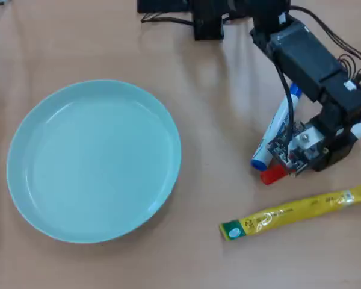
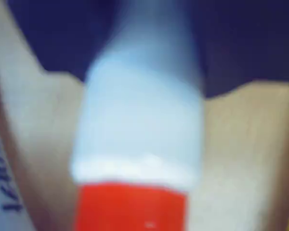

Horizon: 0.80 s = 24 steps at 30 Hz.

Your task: Pick up the red pen.

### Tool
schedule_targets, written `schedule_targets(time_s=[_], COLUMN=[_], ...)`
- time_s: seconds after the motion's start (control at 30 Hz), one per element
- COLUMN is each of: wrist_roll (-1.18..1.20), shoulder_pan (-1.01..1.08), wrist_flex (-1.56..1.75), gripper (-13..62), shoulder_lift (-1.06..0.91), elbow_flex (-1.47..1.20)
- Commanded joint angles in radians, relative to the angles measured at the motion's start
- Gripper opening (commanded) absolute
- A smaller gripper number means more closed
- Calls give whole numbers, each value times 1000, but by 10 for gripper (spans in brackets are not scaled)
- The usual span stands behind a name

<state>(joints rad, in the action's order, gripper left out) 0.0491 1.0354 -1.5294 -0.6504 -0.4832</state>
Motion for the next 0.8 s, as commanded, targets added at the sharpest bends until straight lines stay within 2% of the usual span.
schedule_targets(time_s=[0.0, 0.4, 0.77], wrist_roll=[25, 144, 140], shoulder_pan=[-8, 0, 46], wrist_flex=[-14, -28, 11], gripper=[-67, -67, -65], shoulder_lift=[-38, -230, -595], elbow_flex=[55, -2, -227])
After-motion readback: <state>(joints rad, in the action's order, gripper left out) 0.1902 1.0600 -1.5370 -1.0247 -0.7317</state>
